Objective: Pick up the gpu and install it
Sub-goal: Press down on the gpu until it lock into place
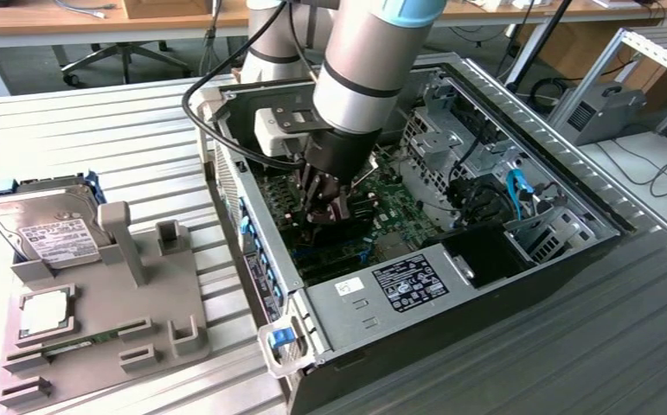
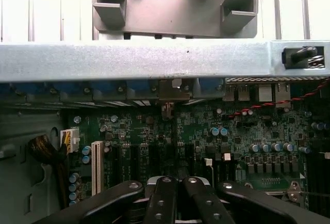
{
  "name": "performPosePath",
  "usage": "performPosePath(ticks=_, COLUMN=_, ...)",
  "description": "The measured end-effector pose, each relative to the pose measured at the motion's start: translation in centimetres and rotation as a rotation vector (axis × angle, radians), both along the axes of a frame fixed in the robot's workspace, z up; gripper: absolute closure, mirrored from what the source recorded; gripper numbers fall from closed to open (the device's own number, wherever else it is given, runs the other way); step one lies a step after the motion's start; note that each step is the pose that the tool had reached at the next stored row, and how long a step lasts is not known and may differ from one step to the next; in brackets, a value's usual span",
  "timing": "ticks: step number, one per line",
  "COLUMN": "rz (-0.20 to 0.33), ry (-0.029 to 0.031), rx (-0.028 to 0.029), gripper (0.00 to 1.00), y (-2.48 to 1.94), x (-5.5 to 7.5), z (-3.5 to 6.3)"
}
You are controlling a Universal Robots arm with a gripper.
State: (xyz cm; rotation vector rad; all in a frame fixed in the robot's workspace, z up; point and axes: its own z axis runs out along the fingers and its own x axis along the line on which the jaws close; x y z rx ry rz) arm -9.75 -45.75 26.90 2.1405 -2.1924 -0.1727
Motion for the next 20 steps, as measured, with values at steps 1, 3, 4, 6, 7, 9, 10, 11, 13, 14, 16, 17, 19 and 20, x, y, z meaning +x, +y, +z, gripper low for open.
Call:
performPosePath(ticks=1, rz=0.000, ry=-0.0008, rx=0.0000, gripper=0.89, y=0.01, x=0.0, z=0.10)
performPosePath(ticks=3, rz=0.000, ry=-0.0009, rx=-0.0014, gripper=0.89, y=0.01, x=0.0, z=0.63)
performPosePath(ticks=4, rz=0.000, ry=-0.0006, rx=-0.0026, gripper=0.89, y=0.01, x=0.0, z=1.06)
performPosePath(ticks=6, rz=0.000, ry=-0.0006, rx=-0.0026, gripper=0.89, y=0.01, x=0.3, z=1.23)
performPosePath(ticks=7, rz=0.000, ry=-0.0005, rx=-0.0027, gripper=0.89, y=0.01, x=0.4, z=1.25)
performPosePath(ticks=9, rz=0.000, ry=-0.0003, rx=-0.0026, gripper=0.89, y=0.01, x=1.0, z=1.26)
performPosePath(ticks=10, rz=0.000, ry=-0.0002, rx=-0.0028, gripper=0.89, y=0.01, x=1.3, z=1.27)
performPosePath(ticks=11, rz=0.000, ry=0.0000, rx=-0.0028, gripper=0.89, y=0.01, x=1.5, z=1.29)
performPosePath(ticks=13, rz=0.000, ry=0.0001, rx=-0.0027, gripper=0.89, y=0.01, x=2.1, z=1.31)
performPosePath(ticks=14, rz=0.000, ry=0.0005, rx=-0.0028, gripper=0.89, y=0.01, x=2.5, z=1.31)
performPosePath(ticks=16, rz=0.000, ry=0.0011, rx=-0.0028, gripper=0.89, y=0.01, x=3.1, z=1.32)
performPosePath(ticks=17, rz=0.000, ry=0.0015, rx=-0.0027, gripper=0.89, y=0.01, x=3.5, z=1.33)
performPosePath(ticks=19, rz=0.000, ry=0.0022, rx=-0.0027, gripper=0.89, y=0.01, x=4.4, z=1.36)
performPosePath(ticks=20, rz=0.000, ry=0.0024, rx=-0.0026, gripper=0.89, y=0.01, x=4.7, z=1.38)
